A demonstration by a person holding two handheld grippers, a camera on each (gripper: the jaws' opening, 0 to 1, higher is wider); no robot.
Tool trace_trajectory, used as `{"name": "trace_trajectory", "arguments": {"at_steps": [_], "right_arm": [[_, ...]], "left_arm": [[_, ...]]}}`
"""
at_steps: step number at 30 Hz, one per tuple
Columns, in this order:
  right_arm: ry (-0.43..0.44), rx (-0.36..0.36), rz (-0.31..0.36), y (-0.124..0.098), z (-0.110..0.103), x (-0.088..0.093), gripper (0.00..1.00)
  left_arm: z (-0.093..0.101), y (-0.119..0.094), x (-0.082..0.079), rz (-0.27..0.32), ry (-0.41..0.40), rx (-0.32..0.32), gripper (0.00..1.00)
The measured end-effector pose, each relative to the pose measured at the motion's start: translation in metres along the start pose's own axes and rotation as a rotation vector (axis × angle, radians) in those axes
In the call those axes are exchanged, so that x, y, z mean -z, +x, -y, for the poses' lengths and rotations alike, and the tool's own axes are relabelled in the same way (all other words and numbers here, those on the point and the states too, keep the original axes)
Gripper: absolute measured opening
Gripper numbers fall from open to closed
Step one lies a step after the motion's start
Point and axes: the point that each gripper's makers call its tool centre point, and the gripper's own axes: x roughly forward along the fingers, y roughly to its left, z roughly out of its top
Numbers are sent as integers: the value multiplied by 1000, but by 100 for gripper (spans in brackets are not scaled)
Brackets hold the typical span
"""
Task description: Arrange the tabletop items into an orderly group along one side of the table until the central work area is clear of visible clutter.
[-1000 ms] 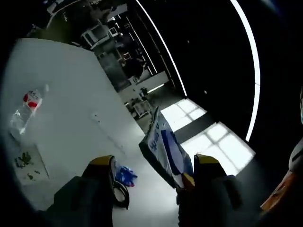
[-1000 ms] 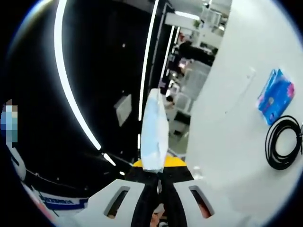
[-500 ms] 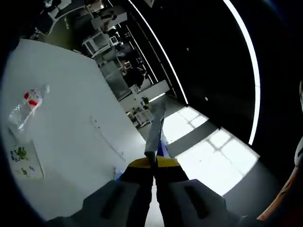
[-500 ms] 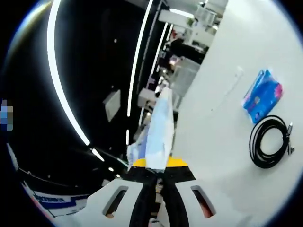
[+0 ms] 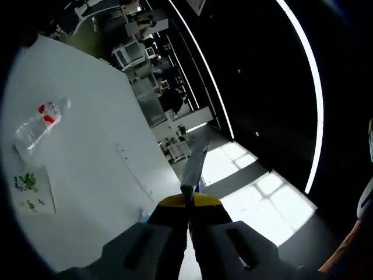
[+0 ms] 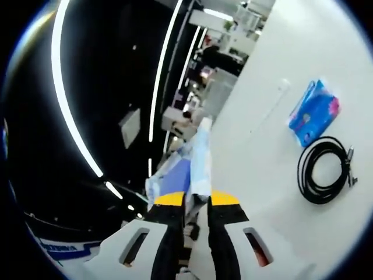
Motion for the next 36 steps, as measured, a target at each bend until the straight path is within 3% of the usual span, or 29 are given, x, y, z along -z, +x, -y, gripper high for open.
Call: {"name": "trace_trajectory", "arguments": {"at_steps": [1, 3, 6, 9, 14, 27, 30, 36], "right_arm": [[7, 4, 3, 0, 1, 0, 13], [16, 12, 14, 0, 5, -2, 3], [25, 21, -3, 2, 9, -1, 1], [-38, 70, -19, 5, 19, 0, 0], [-54, 116, -35, 18, 33, -2, 0], [-88, 253, -75, 55, 90, -31, 0], [-112, 299, -91, 61, 108, -34, 0], [-116, 340, -118, 73, 127, -34, 0]], "left_arm": [[-1, 0, 0, -1, -4, -3, 0], [-3, 1, 2, -3, -7, -10, 0], [-4, 2, 4, -13, -9, -12, 0], [-17, 4, 9, -49, 14, -62, 0], [-40, 19, 9, -79, 3, -128, 0], [-85, 77, 20, -176, -19, -210, 0], [-97, 86, 25, -172, -114, -222, 0], [-123, 98, 28, -212, -80, -279, 0]]}}
